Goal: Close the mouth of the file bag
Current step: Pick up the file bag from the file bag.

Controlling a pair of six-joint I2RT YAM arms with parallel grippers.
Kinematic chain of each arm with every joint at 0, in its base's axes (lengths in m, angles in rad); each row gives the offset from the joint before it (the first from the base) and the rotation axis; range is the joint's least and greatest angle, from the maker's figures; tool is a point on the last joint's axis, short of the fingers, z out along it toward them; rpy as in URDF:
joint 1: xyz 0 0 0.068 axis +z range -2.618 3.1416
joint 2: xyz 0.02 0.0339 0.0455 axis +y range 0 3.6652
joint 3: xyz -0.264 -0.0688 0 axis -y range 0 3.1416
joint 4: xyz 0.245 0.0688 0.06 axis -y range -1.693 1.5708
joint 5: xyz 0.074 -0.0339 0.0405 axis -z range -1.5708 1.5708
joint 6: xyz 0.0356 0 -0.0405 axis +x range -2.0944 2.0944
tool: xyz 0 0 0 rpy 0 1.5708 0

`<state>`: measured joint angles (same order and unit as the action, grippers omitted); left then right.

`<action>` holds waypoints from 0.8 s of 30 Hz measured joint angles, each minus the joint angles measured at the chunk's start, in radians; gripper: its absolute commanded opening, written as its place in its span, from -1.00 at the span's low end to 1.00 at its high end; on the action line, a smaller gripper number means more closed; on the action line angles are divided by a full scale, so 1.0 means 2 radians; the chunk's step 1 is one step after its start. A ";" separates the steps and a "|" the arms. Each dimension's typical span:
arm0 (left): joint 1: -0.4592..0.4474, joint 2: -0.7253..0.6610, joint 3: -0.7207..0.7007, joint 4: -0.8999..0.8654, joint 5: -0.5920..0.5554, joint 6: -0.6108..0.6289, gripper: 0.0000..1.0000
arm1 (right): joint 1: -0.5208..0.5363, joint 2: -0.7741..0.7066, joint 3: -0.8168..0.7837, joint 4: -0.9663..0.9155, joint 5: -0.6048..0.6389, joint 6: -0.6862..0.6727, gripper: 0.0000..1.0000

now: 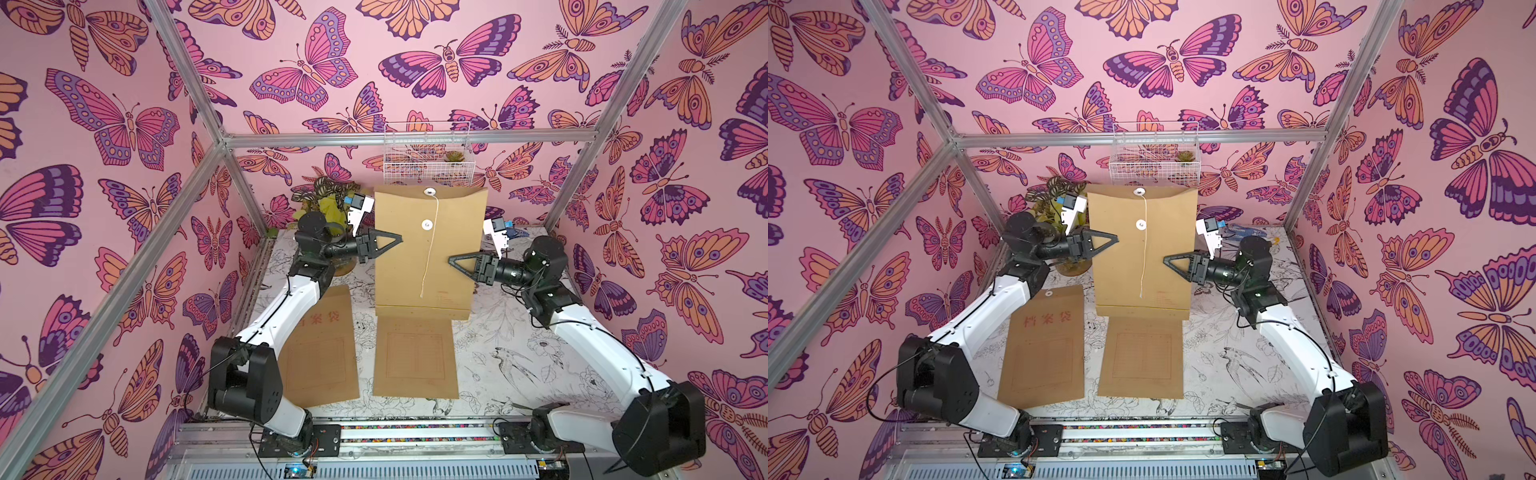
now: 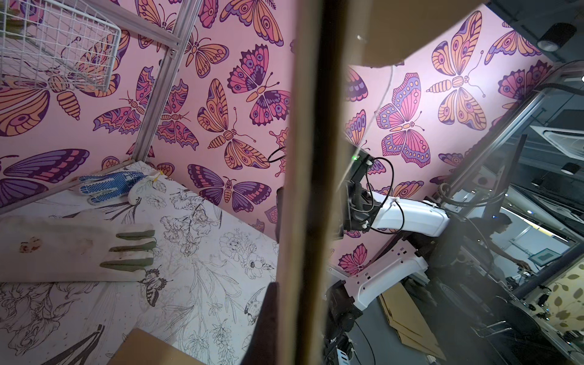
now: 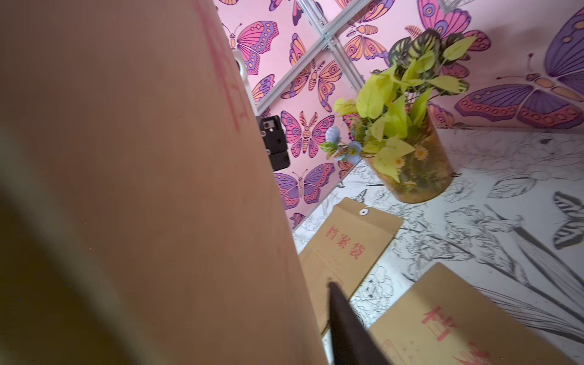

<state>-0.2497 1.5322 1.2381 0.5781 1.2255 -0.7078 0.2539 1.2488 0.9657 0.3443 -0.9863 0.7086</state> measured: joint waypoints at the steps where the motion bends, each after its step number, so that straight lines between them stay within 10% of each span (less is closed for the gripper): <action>1: 0.000 0.000 -0.002 0.000 -0.003 -0.002 -1.00 | -0.005 0.000 -0.001 -0.007 0.006 0.001 0.19; 11: 0.000 -0.049 -0.027 -0.114 -0.106 0.059 -1.00 | -0.036 -0.076 -0.037 -0.203 0.199 -0.027 0.37; 24: -0.026 -0.079 -0.040 -0.200 -0.220 0.083 -1.00 | 0.206 -0.082 -0.051 -0.192 0.407 -0.103 -0.11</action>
<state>-0.3019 1.3743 1.1580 0.1783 0.7853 -0.5419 0.6659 1.0840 0.8627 -0.0406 -0.1719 0.5030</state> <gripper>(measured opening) 0.043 0.466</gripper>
